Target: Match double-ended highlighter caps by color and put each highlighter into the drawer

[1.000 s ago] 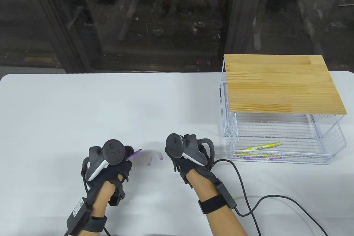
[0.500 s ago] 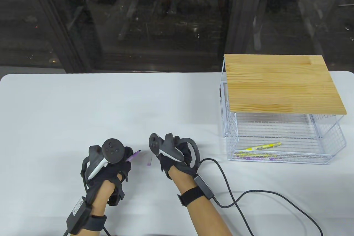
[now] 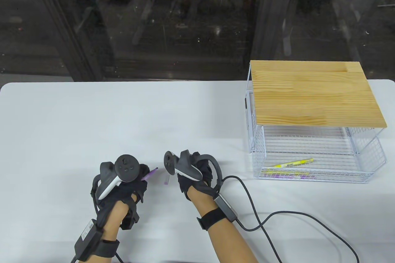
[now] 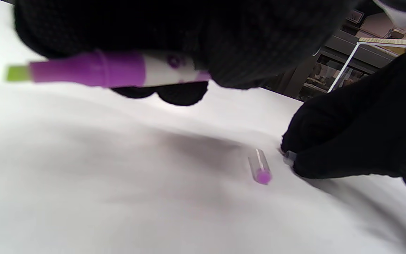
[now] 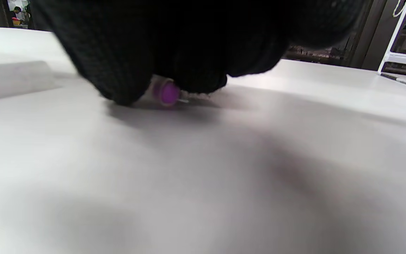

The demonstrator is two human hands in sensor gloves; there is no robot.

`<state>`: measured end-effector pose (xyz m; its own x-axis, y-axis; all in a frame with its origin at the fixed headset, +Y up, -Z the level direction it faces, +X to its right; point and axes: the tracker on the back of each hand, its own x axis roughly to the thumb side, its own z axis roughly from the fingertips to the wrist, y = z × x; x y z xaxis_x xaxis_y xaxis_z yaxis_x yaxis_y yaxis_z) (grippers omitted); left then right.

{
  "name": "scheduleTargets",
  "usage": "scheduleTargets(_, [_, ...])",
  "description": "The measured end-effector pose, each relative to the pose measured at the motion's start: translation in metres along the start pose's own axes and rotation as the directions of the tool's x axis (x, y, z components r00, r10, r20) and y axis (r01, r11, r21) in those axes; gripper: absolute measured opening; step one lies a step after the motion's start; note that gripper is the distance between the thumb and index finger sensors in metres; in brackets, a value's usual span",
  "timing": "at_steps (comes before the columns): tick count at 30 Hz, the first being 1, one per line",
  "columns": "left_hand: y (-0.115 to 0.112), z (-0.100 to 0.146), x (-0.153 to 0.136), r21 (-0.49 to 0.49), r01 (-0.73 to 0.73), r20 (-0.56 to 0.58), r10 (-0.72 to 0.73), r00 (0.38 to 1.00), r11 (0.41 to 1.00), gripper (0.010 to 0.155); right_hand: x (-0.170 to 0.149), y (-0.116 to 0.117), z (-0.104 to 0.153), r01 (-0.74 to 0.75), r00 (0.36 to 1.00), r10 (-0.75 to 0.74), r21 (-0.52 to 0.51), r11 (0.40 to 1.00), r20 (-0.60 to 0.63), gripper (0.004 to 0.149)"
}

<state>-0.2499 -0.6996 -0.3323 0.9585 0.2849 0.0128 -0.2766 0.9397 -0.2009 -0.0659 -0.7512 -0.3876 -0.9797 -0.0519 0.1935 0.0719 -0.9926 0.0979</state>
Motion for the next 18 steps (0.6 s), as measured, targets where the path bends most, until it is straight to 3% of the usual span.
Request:
scheduleTargets(6, [-0.001, 0.000, 0.001, -0.001, 0.001, 0.003, -0.001, 1.000, 1.000, 0.055, -0.002, -0.002, 0.005, -0.006, 1.000, 0.006, -0.008, 1.000, 0.015, 0.040])
scheduleTargets(18, [-0.001, 0.000, 0.003, 0.013, 0.006, 0.018, -0.006, 1.000, 1.000, 0.055, -0.032, -0.031, 0.030, 0.052, 0.998, -0.051, -0.063, 0.997, 0.022, 0.042])
